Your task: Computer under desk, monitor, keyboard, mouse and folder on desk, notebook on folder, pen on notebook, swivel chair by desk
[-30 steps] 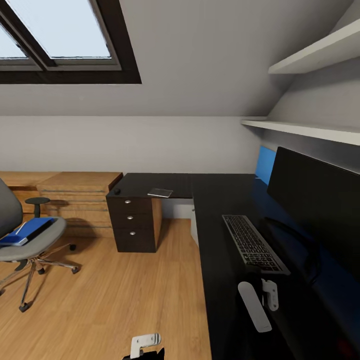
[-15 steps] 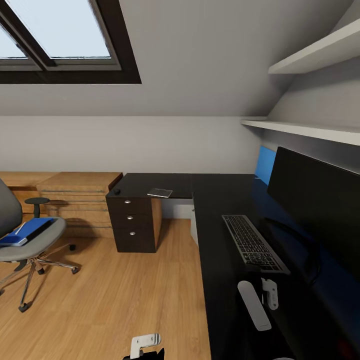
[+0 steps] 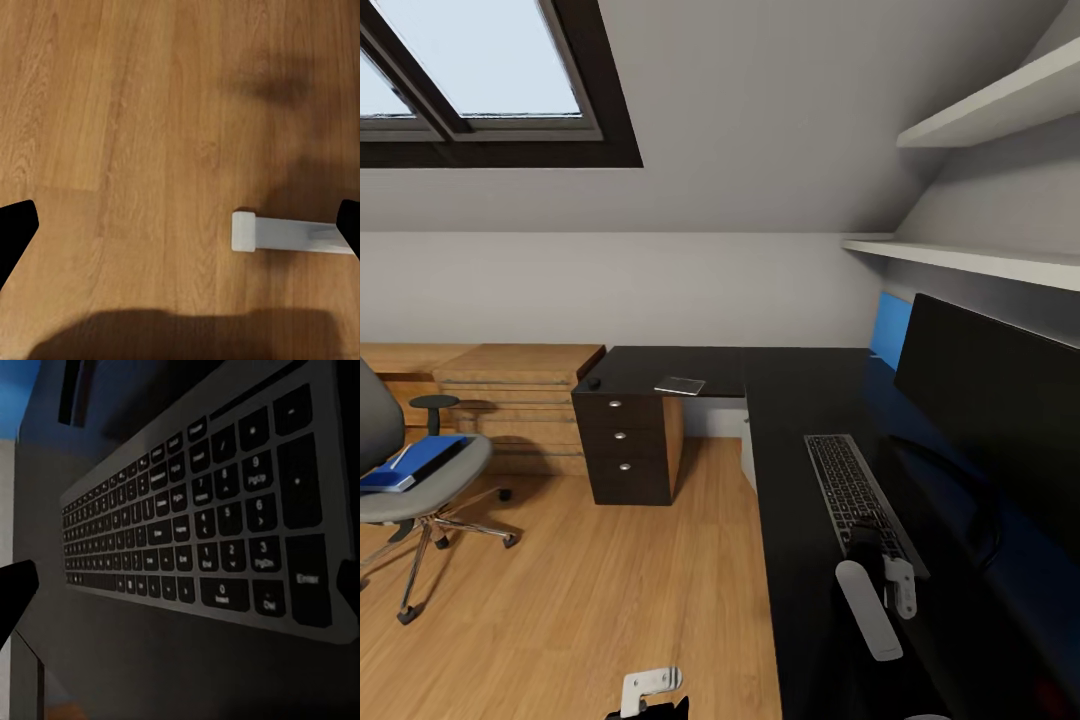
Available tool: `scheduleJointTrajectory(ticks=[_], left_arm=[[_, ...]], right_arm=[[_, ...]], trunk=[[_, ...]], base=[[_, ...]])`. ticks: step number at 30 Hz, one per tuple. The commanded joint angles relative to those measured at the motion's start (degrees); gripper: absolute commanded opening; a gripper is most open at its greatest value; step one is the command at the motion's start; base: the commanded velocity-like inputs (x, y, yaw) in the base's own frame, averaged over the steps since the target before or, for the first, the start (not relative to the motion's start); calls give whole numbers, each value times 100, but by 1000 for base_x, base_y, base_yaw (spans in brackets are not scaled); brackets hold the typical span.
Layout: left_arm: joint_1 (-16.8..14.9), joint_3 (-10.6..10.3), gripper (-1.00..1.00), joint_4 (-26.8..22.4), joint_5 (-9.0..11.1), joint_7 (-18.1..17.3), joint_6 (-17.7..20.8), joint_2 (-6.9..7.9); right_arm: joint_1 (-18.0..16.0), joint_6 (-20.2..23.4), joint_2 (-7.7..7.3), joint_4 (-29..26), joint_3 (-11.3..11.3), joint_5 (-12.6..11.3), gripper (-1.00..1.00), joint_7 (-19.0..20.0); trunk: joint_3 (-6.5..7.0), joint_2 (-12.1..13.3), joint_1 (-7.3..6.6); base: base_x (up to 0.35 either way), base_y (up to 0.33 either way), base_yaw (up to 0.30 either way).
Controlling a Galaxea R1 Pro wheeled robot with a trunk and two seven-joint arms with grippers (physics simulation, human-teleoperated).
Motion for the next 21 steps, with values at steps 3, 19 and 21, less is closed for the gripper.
scheduleJointTrajectory(ticks=[3, 19, 21], left_arm=[[1, -8, 100, -12, 60, 48, 16, 1], [-1, 1, 100, -12, 86, 40, 22, 2], [0, 1, 100, -12, 86, 40, 23, 2]], right_arm=[[-3, -26, 3, -5, -5, -40, 100, 6], [-3, -40, 3, -43, -13, -28, 100, 12], [-3, -41, 3, -65, -13, -26, 100, 13]], trunk=[[-5, -3, 0], [-5, -3, 0], [-5, -3, 0]], base=[[0, 0, 0], [-258, 0, 0], [-332, 0, 0]])
